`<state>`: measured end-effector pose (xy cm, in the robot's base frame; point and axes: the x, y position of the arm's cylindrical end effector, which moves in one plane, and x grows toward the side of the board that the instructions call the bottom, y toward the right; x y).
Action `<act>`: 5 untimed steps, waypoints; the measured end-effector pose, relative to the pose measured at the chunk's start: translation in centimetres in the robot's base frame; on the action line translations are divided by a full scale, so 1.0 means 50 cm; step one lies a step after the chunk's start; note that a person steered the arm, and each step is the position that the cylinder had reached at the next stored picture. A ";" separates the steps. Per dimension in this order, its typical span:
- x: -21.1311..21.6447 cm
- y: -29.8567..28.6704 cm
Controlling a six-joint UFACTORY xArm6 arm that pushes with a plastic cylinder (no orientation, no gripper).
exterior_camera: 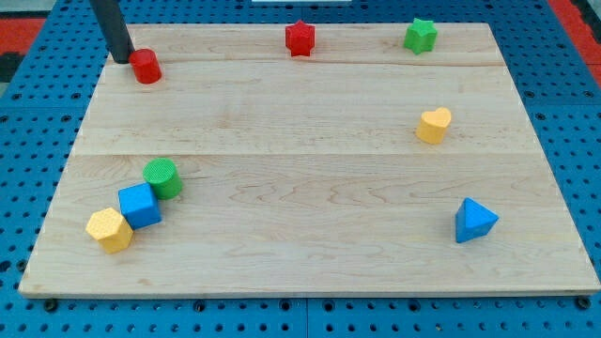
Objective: Push the red circle above the yellow hexagon
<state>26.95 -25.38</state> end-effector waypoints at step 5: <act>0.074 -0.075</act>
<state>30.64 -29.14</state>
